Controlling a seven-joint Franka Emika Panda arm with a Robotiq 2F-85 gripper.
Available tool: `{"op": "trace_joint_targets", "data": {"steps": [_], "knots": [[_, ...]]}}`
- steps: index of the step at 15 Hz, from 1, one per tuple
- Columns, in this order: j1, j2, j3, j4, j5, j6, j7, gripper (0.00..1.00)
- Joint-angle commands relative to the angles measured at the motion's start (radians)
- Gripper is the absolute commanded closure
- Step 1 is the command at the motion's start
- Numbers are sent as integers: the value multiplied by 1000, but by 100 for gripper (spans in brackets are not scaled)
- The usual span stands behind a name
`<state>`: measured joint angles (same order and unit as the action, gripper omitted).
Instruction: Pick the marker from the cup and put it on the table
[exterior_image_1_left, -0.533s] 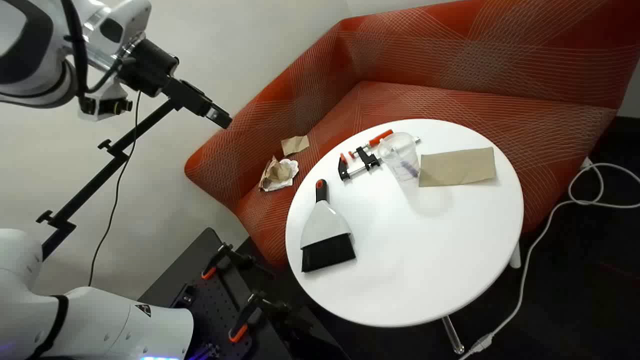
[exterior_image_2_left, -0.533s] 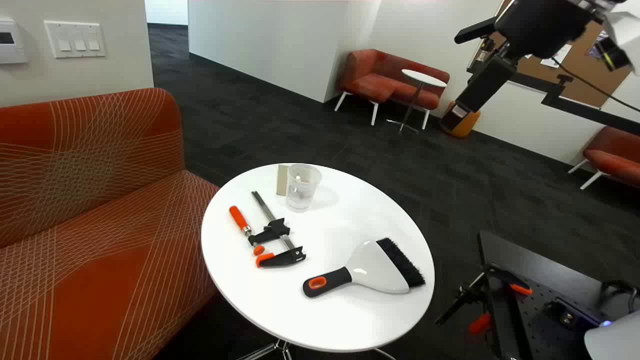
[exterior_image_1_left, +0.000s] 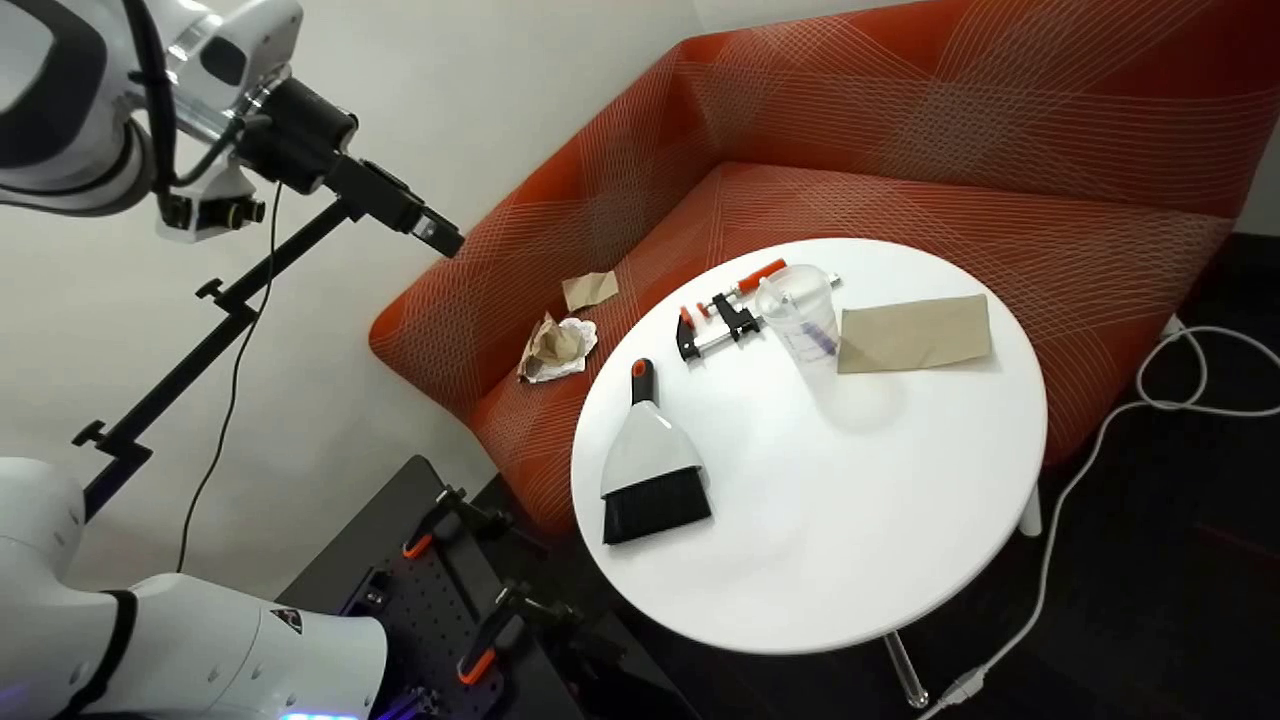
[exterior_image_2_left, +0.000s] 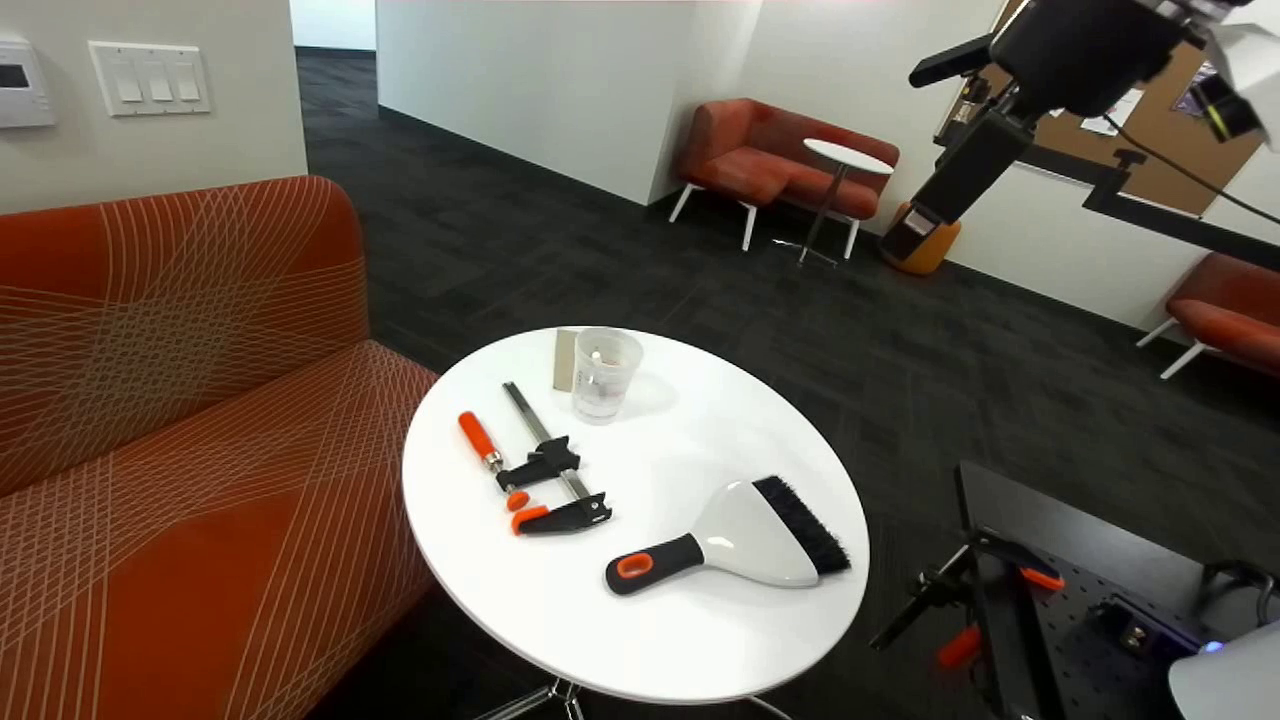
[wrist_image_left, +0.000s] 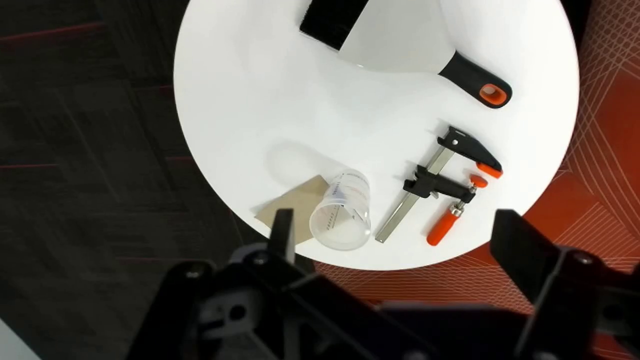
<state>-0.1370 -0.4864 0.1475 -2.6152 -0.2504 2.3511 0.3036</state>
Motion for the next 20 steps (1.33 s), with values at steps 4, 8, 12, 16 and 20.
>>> {"op": "trace_joint_targets", "data": {"steps": [4,8,12,16,20], "knots": [[-4,135,-21,115,1,34,35,0],[-3,305,-56,252,19,74,59,0],[12,513,-102,430,55,43,148,0],[40,706,-160,605,150,-1,249,0],[64,860,-217,738,273,-5,341,0]]}}
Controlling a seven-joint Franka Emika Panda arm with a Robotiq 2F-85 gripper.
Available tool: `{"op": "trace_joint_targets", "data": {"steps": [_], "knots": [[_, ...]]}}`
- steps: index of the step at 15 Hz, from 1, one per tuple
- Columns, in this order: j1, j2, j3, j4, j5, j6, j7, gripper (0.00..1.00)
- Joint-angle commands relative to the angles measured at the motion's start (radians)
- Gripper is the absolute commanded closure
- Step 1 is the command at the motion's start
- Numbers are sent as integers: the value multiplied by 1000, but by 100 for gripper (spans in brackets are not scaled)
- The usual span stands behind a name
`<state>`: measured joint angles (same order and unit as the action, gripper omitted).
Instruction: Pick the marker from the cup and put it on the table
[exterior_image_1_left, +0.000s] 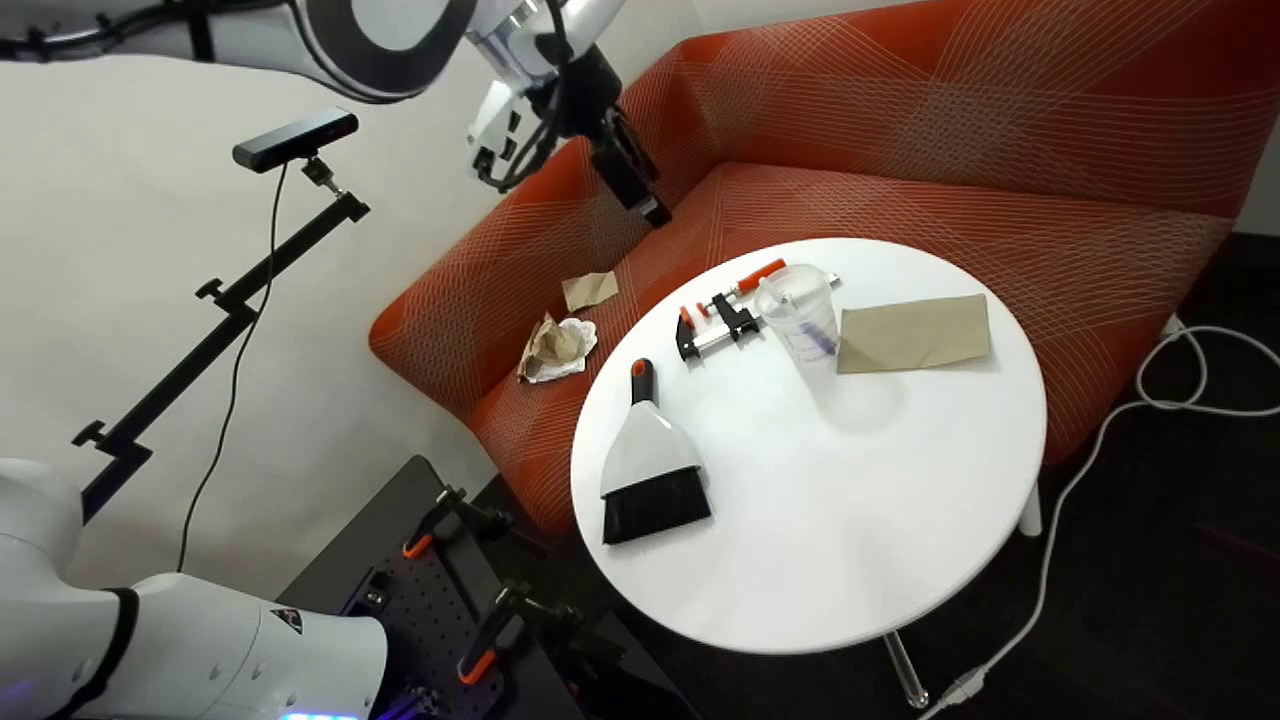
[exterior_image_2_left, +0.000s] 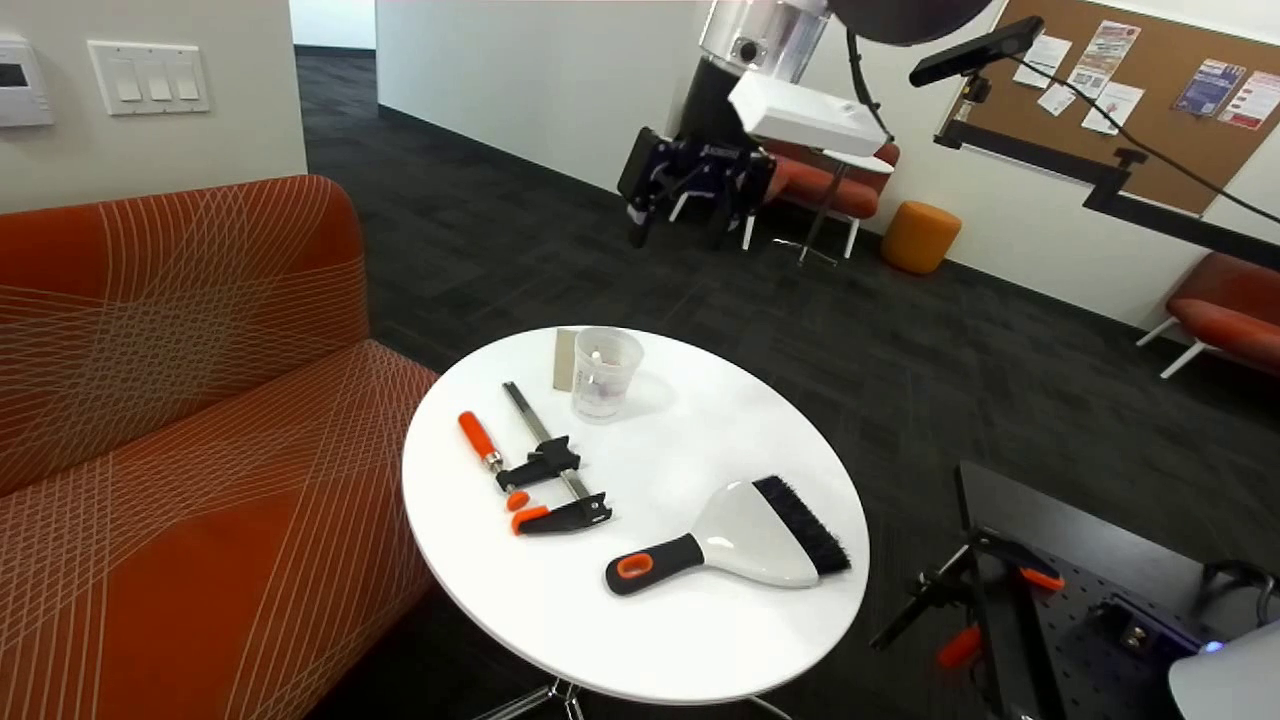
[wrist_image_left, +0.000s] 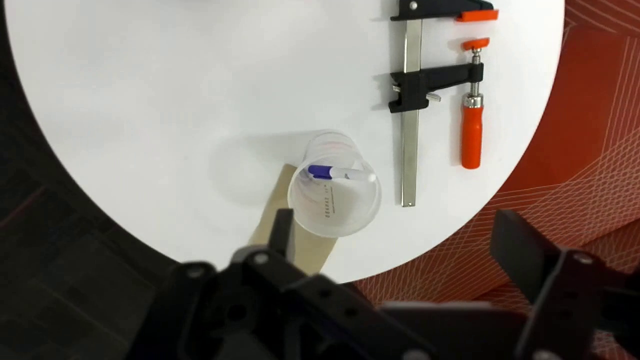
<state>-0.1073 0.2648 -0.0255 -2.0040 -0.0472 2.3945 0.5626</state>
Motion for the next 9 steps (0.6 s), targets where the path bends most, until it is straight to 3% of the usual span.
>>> {"op": "trace_joint_targets", "data": {"steps": [1,4,5,9], "knots": [[41,137,-58,147,89,-40,118,0],[64,201,-91,181,129,-13,228,0],[54,162,-86,133,116,-3,152,0],[59,179,-93,140,117,-2,159,0]]}}
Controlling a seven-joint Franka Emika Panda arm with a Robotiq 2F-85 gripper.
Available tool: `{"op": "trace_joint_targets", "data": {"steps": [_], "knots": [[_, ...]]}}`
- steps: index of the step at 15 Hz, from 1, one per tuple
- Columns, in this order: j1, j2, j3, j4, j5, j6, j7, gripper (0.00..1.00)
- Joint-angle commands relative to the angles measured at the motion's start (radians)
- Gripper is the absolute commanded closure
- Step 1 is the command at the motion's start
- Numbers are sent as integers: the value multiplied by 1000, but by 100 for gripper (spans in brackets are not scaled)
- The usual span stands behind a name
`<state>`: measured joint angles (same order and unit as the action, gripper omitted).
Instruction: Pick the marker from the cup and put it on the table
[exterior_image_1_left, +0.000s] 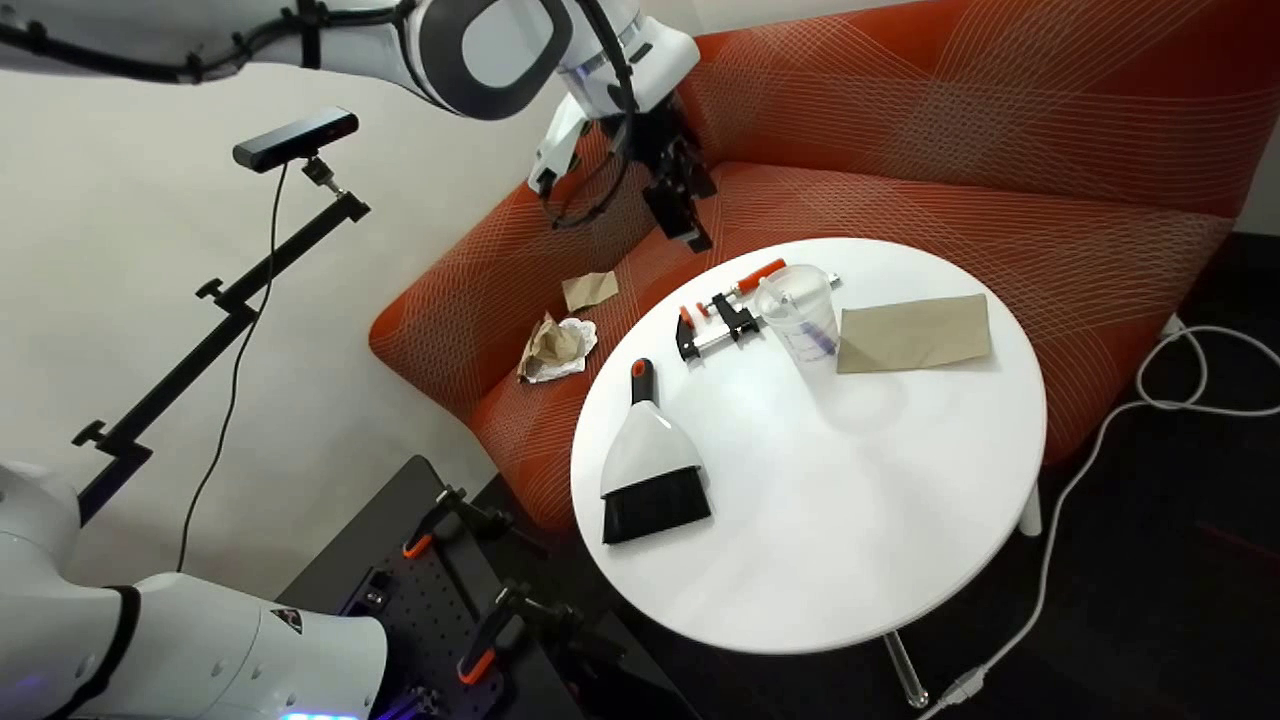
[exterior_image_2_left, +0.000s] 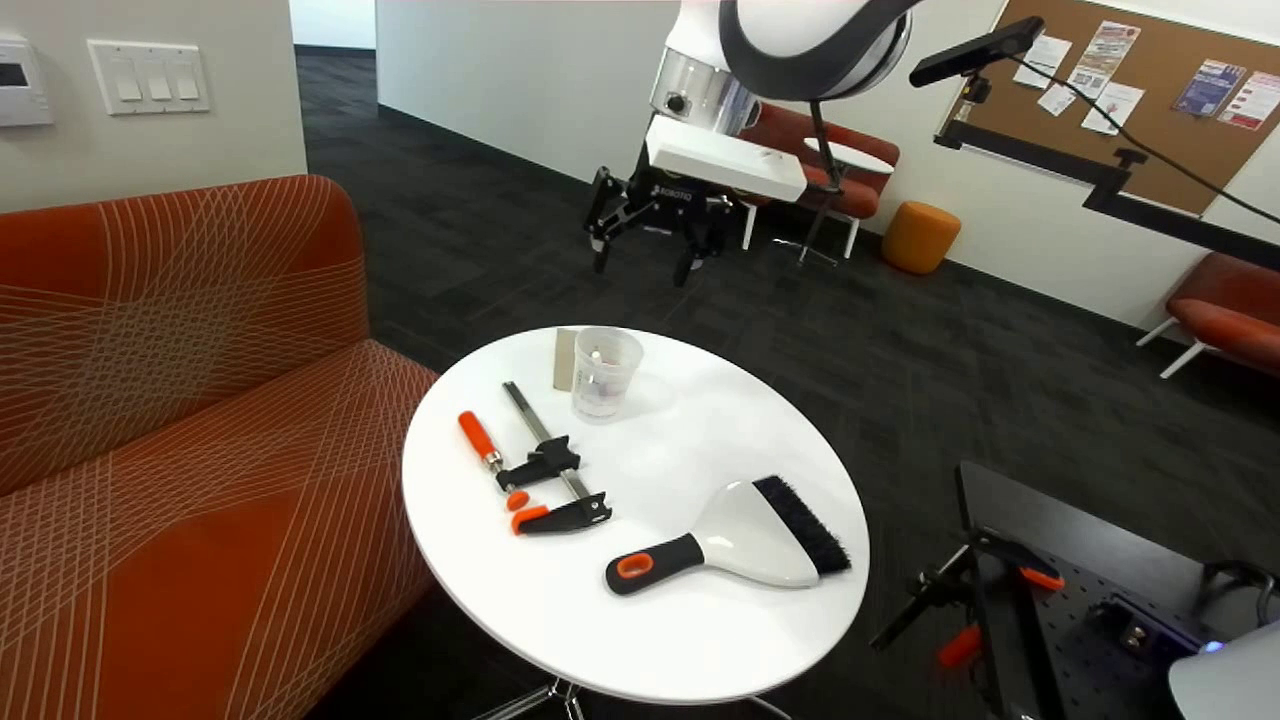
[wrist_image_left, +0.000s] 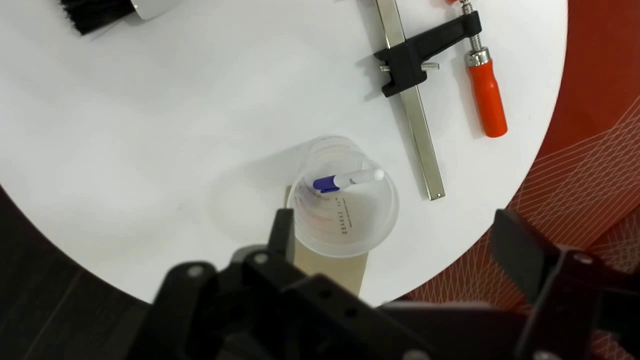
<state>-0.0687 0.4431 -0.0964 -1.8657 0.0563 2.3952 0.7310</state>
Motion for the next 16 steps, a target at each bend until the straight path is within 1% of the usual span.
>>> {"op": "trace_joint_targets", "data": {"steps": [1,5,8,12,14,16], "knots": [[20,1,-22,2,14,-3,-10,0],[-15,25,-31,76,110,-64,31,0],[-43,57,-49,132,178,-142,45,0],[-71,122,-58,214,212,-245,54,0],[-86,156,-50,246,242,-275,47,0],[-95,187,-42,266,278,-277,40,0]]}}
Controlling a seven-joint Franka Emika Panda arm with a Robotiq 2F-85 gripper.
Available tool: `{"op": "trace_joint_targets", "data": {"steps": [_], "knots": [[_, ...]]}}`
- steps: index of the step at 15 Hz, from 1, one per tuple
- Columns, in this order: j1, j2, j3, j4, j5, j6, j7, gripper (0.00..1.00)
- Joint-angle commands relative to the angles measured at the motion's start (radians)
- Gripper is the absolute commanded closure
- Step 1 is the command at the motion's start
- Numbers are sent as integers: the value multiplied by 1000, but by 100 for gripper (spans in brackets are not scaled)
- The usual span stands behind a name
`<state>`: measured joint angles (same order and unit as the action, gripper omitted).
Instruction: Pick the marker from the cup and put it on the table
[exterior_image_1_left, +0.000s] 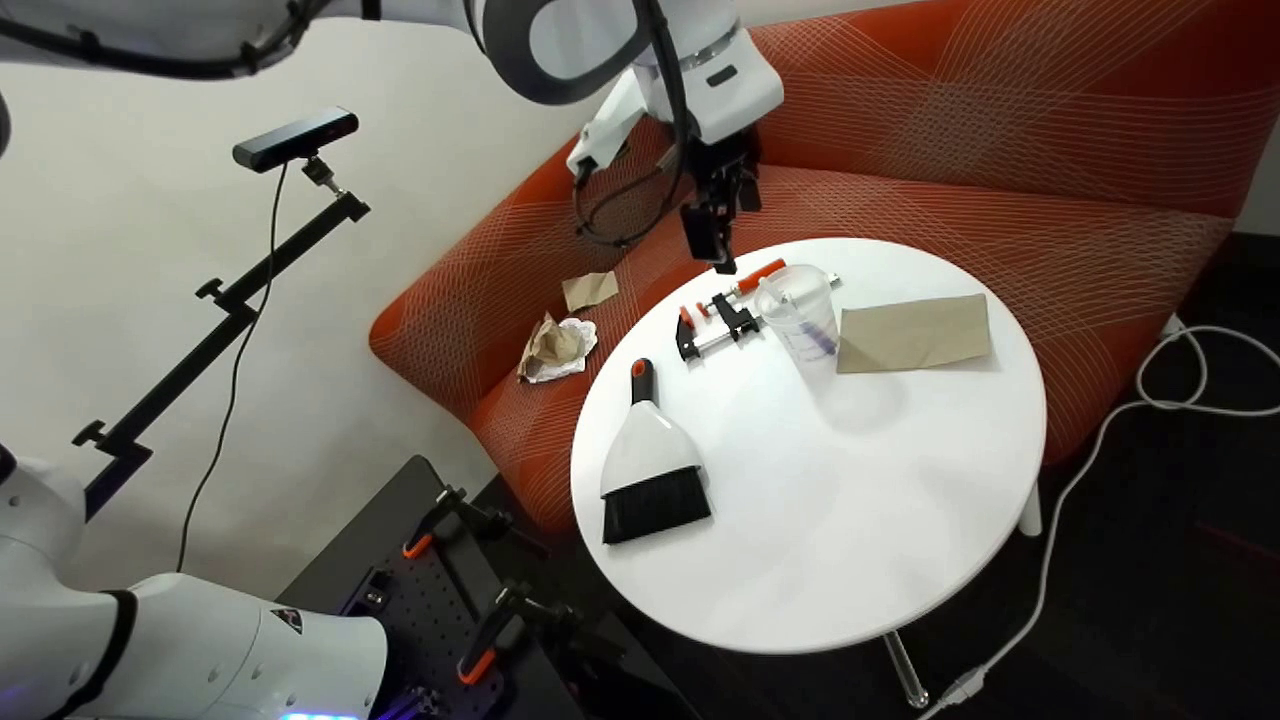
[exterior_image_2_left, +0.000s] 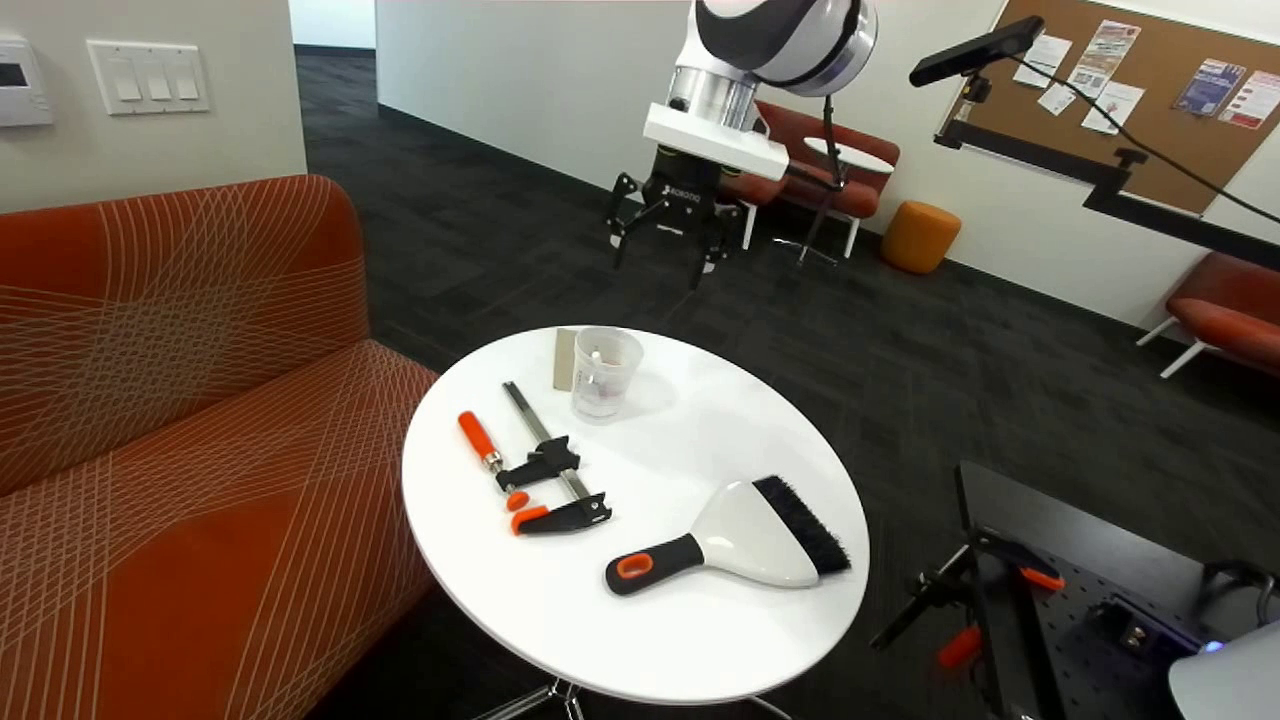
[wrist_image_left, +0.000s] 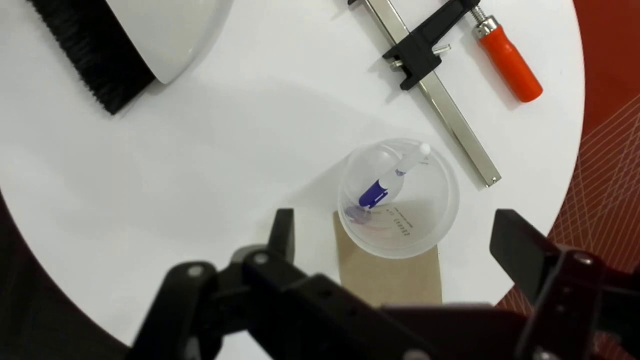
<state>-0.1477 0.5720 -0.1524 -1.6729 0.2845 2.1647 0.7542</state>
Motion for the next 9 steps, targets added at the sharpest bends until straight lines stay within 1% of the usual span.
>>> {"op": "trace_joint_targets", "data": {"steps": [1,6,7,8,9], "knots": [[-23,70,21,79,75,-37,9,0],[-26,115,20,94,129,-14,17,0],[-28,123,20,98,135,-12,16,9],[-28,129,20,102,139,-11,17,15],[-28,137,19,106,139,-6,16,27]]}}
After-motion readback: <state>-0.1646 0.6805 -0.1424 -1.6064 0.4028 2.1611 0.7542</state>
